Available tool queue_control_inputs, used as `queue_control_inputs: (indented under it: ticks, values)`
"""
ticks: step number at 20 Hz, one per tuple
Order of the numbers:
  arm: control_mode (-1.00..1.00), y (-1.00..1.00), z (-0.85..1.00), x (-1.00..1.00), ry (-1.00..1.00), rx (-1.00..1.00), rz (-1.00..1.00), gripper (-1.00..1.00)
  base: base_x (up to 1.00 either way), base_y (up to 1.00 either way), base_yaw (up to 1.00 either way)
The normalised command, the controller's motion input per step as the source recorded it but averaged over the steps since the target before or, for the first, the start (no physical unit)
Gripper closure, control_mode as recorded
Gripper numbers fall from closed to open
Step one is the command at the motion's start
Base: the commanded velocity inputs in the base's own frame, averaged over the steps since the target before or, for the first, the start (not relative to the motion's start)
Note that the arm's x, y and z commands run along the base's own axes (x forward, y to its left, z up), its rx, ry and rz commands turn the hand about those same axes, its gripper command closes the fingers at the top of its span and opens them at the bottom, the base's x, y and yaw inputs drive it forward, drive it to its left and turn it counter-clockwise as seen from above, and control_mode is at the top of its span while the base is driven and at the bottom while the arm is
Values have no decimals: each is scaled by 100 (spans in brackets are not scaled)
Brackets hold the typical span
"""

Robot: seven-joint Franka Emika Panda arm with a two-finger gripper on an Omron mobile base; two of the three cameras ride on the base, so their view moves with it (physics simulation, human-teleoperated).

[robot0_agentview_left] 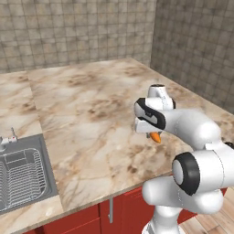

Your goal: Place the two vegetables and bowl onto the tray for setting up a vegetable dip station.

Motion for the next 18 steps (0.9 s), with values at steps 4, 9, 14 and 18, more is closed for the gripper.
queue_control_inputs:
  ticks: [4,9,14,18]
  values:
    - [-100,2,0,-3,0,0,1,100,0,0,0]
    - [100,11,0,-9,0,0,4,100,-18,30,7]
    - [100,0,0,0,0,0,0,100,-18,75,20]
    - [100,0,0,0,0,0,0,100,-3,88,21]
